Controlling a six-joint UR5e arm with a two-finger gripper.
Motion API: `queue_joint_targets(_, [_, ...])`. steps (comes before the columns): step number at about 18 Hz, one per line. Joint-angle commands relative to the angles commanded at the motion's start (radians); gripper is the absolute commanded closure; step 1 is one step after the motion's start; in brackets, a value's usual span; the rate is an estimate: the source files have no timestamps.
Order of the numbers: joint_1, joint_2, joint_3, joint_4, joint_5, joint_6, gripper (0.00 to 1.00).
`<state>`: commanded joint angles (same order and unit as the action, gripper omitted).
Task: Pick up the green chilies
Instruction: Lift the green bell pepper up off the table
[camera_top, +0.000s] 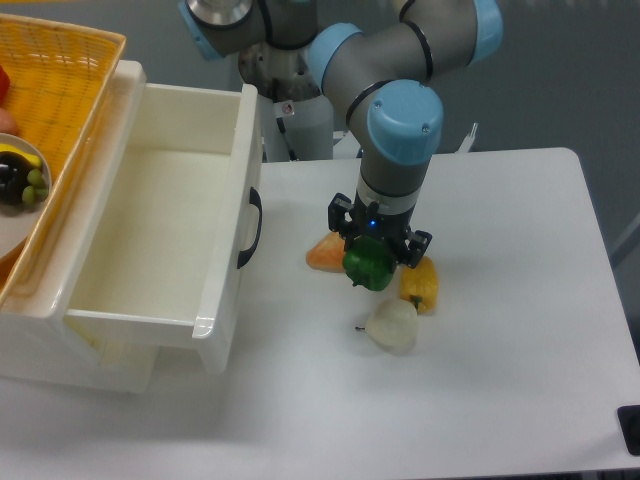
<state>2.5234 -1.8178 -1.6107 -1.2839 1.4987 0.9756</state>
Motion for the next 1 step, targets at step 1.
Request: queue_joint_targets(1, [0.0,0.002,-0.005,0.002,-0.002,0.0,0.49])
